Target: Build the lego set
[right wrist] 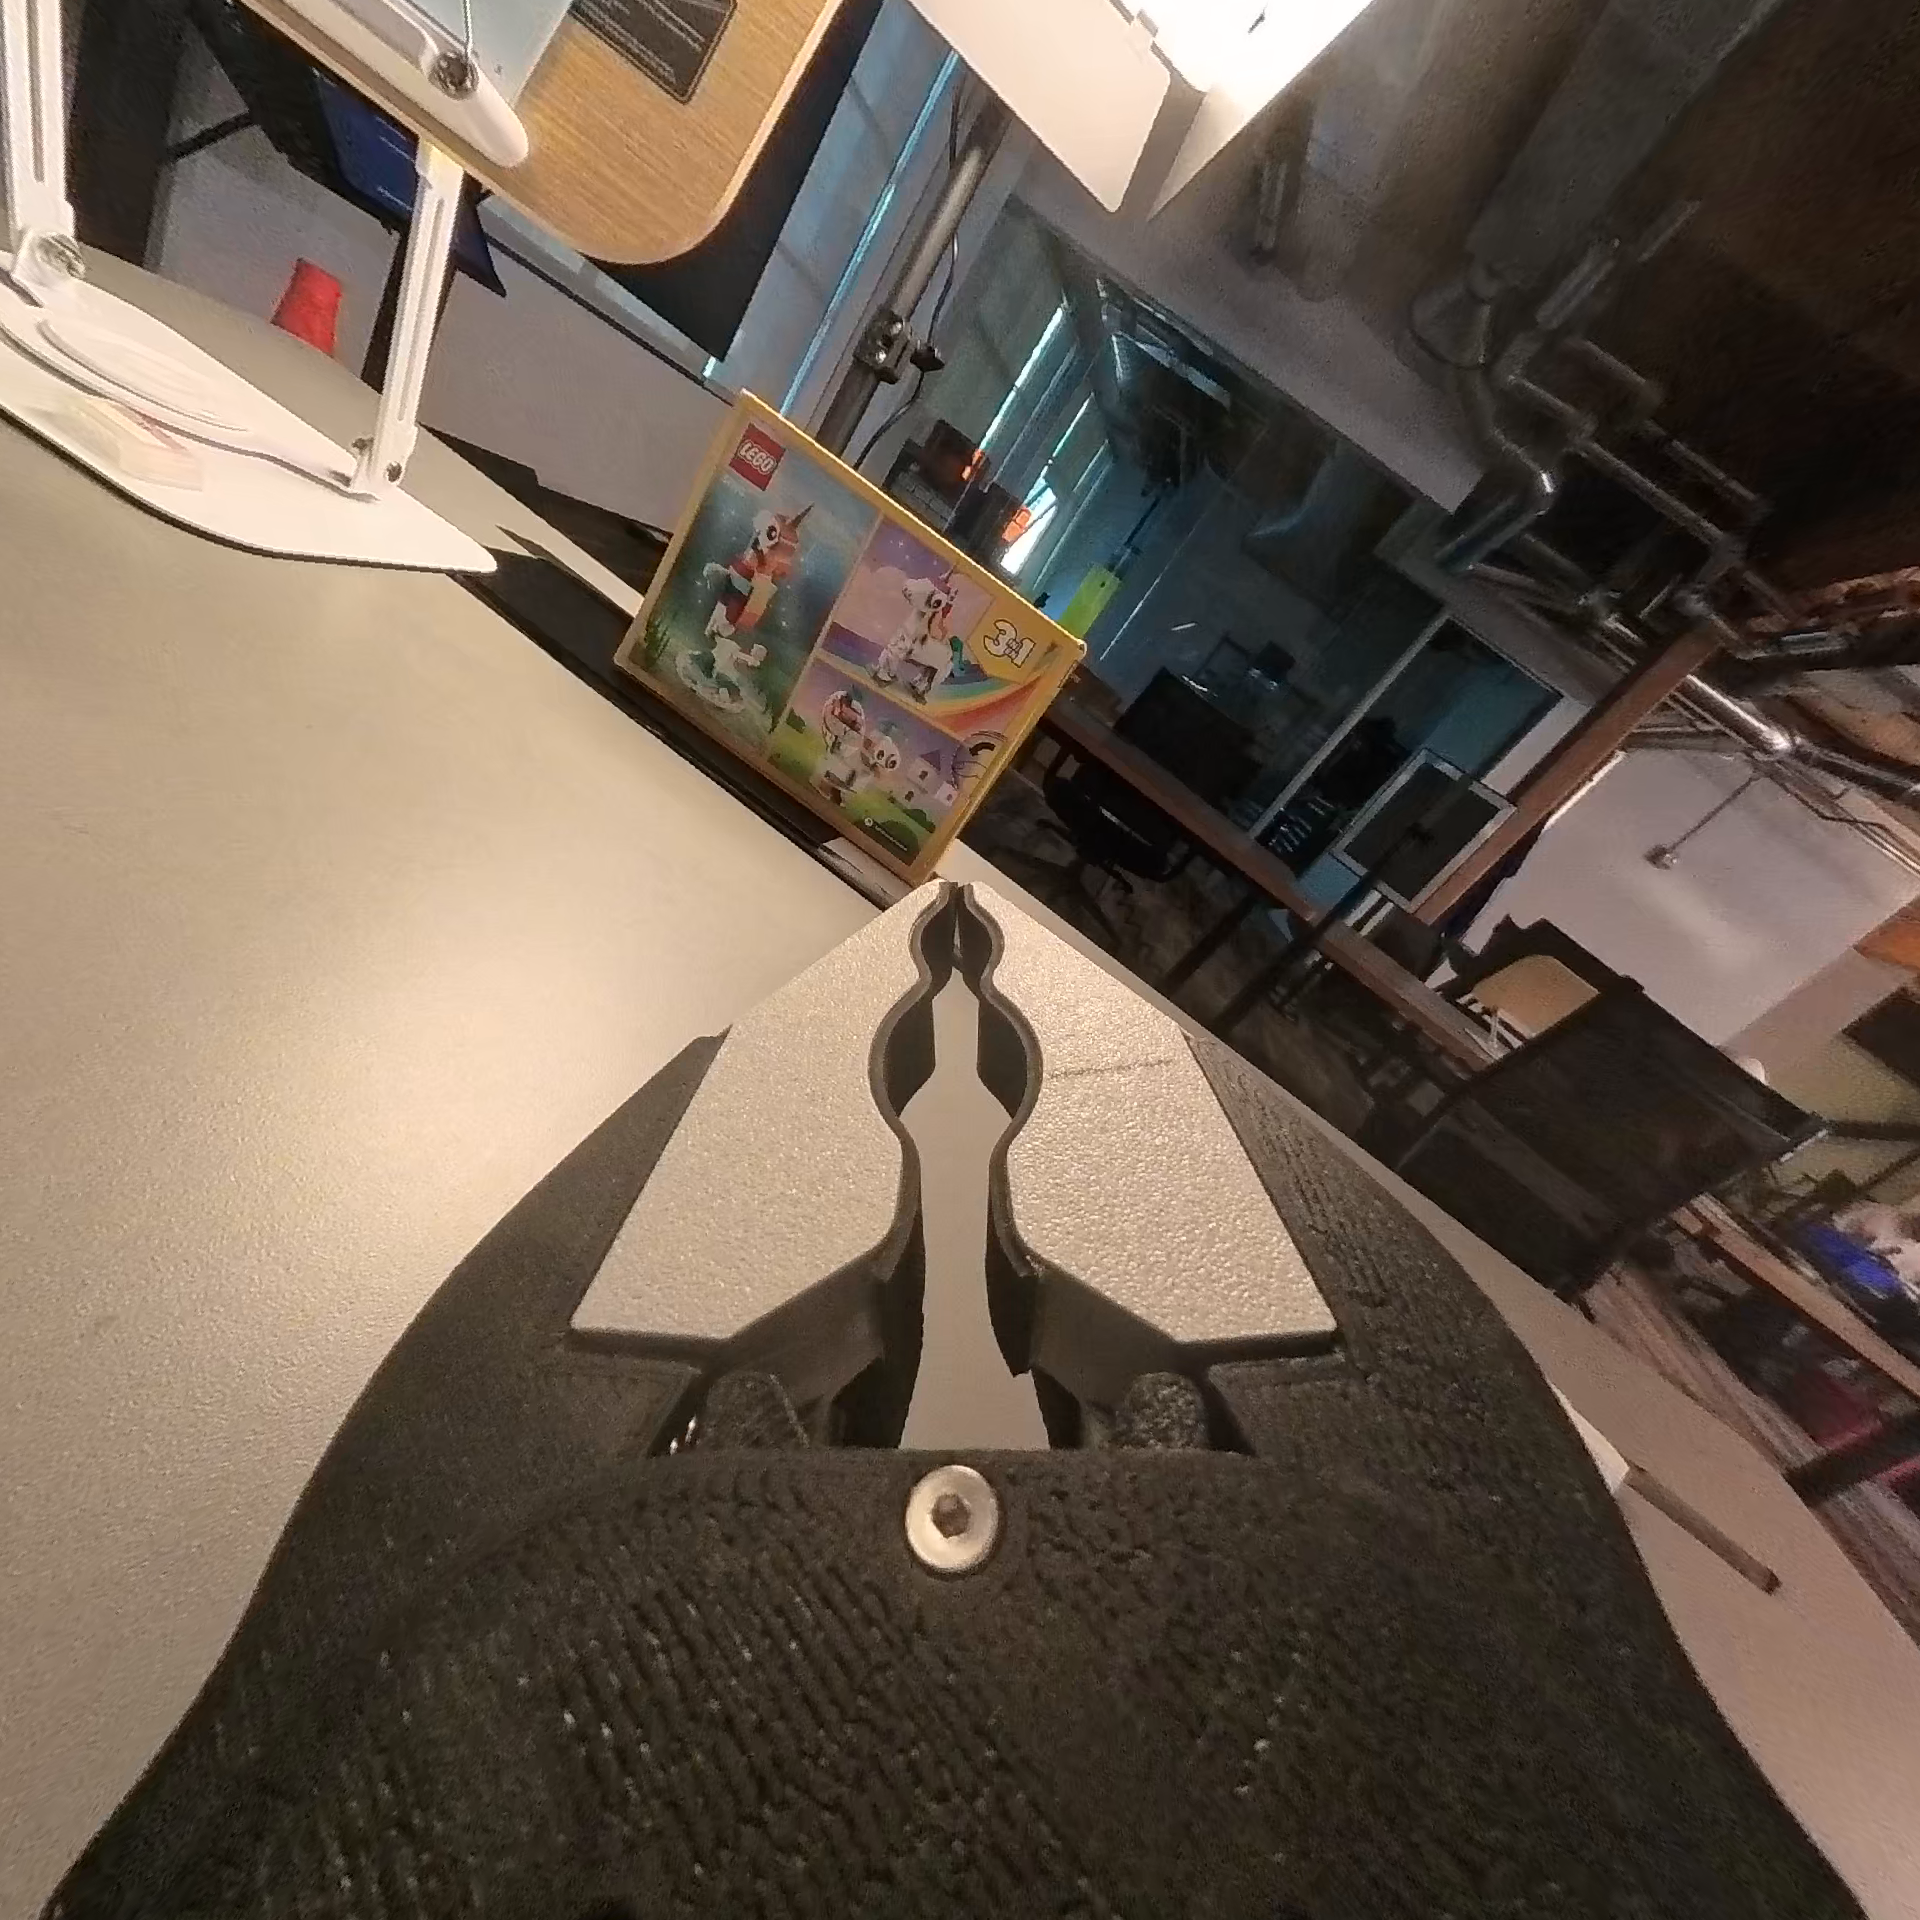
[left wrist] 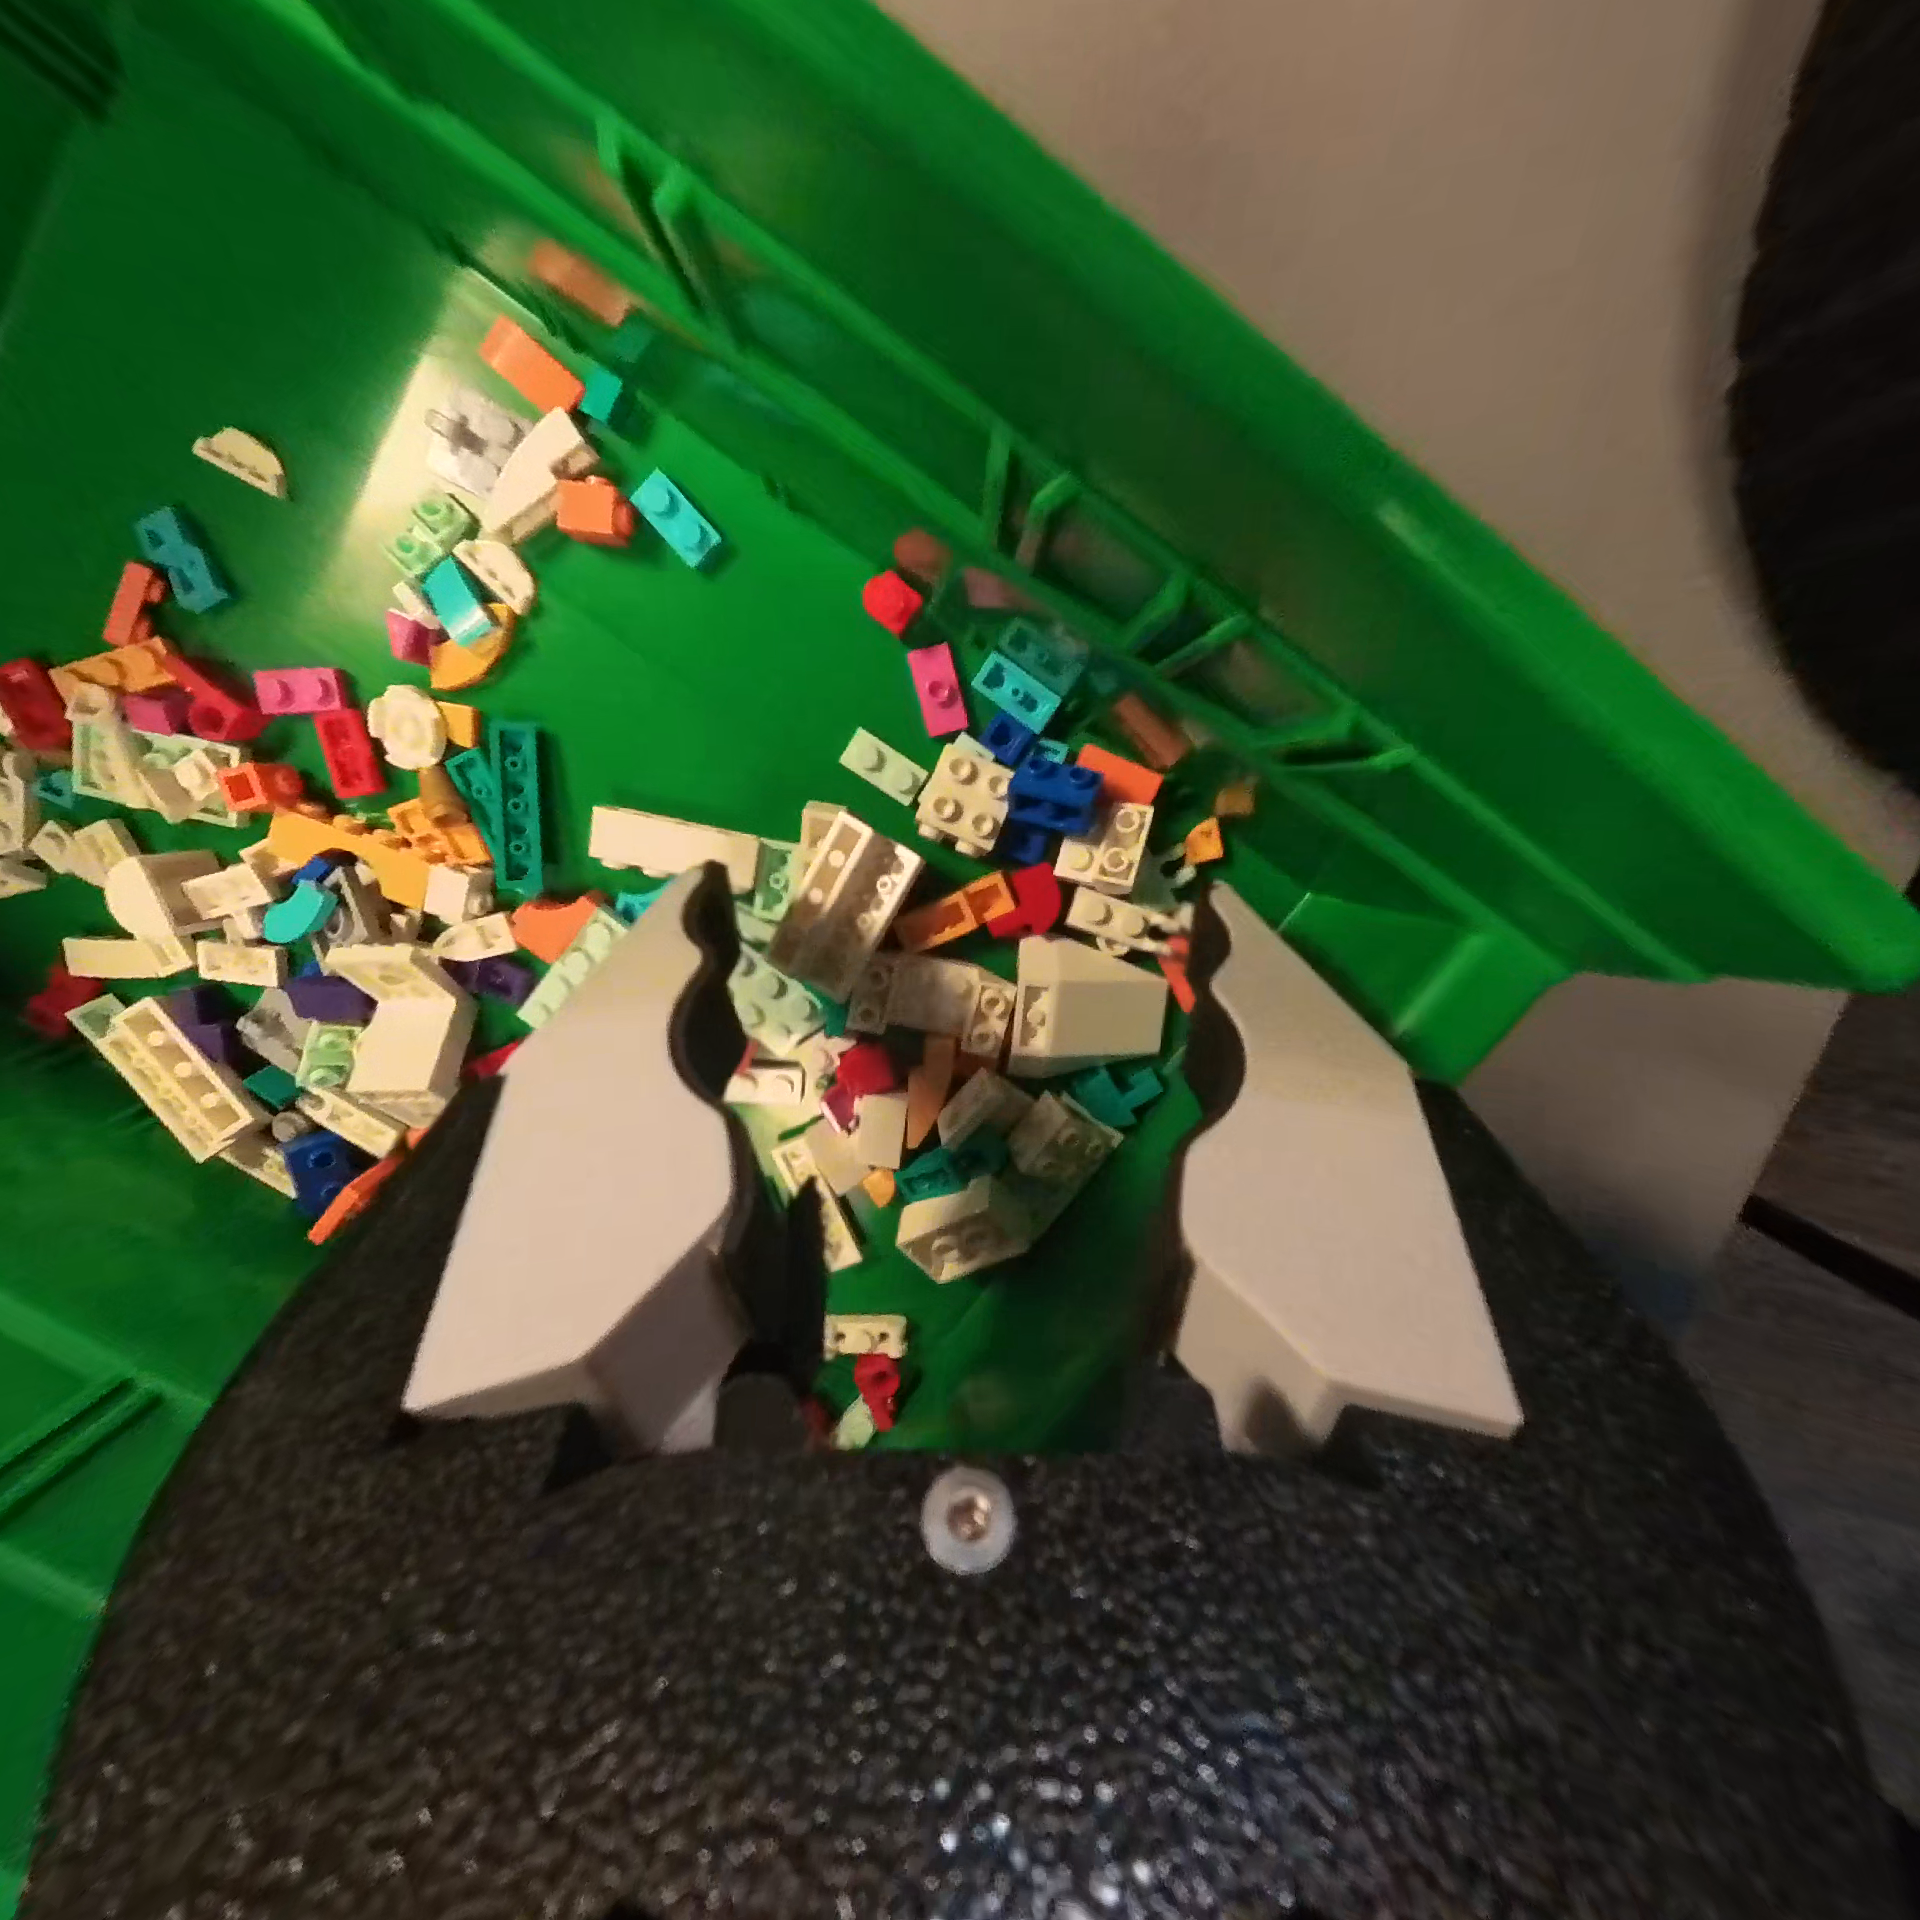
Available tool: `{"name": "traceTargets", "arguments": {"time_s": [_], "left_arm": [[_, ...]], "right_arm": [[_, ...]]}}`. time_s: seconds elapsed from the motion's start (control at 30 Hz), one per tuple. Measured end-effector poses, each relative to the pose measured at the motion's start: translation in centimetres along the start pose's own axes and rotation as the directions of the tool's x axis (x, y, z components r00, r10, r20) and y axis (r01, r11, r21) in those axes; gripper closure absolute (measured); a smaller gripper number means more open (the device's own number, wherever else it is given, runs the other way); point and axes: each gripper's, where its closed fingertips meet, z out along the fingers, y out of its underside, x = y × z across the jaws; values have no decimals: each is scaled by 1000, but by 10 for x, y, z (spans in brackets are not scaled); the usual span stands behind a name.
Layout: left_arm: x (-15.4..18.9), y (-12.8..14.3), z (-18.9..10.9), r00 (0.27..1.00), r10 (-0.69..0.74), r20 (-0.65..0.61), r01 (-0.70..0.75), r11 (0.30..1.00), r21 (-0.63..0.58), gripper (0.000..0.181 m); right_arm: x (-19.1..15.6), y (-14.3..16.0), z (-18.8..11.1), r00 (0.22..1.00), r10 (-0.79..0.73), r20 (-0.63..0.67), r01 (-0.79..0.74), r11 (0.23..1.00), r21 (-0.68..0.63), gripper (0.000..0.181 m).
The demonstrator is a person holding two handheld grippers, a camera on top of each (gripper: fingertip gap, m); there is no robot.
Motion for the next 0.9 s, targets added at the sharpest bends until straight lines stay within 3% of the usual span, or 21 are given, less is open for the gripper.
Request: {"name": "traceTargets", "arguments": {"time_s": [0.1,0.23,0.4,0.6,0.7,0.8,0.9], "left_arm": [[-9,-3,2,999,-22,28,22,999,29,82],[-21,8,12,999,-17,43,19,999,-49,64],[-34,3,15,998,19,54,-15,998,-61,55],[-70,-5,7,980,-10,200,13,1000,-13,62],[-98,-4,-9,933,-144,331,134,990,53,70],[-107,1,-29,900,-300,317,268,953,141,77],[-107,18,-40,874,-358,327,341,933,112,86]], "right_arm": [[-1,0,0,1000,0,3,0,1000,2,181],[0,-1,0,1000,2,3,-2,1000,5,181],[0,-1,0,1000,4,3,-4,1000,6,181],[-1,-1,0,1000,3,6,-3,1000,7,181],[-1,-1,0,1000,2,6,-2,1000,6,181],[-1,-1,0,1000,-1,8,1,1000,5,181],[-2,-1,0,1000,-3,10,3,1000,5,181]]}}
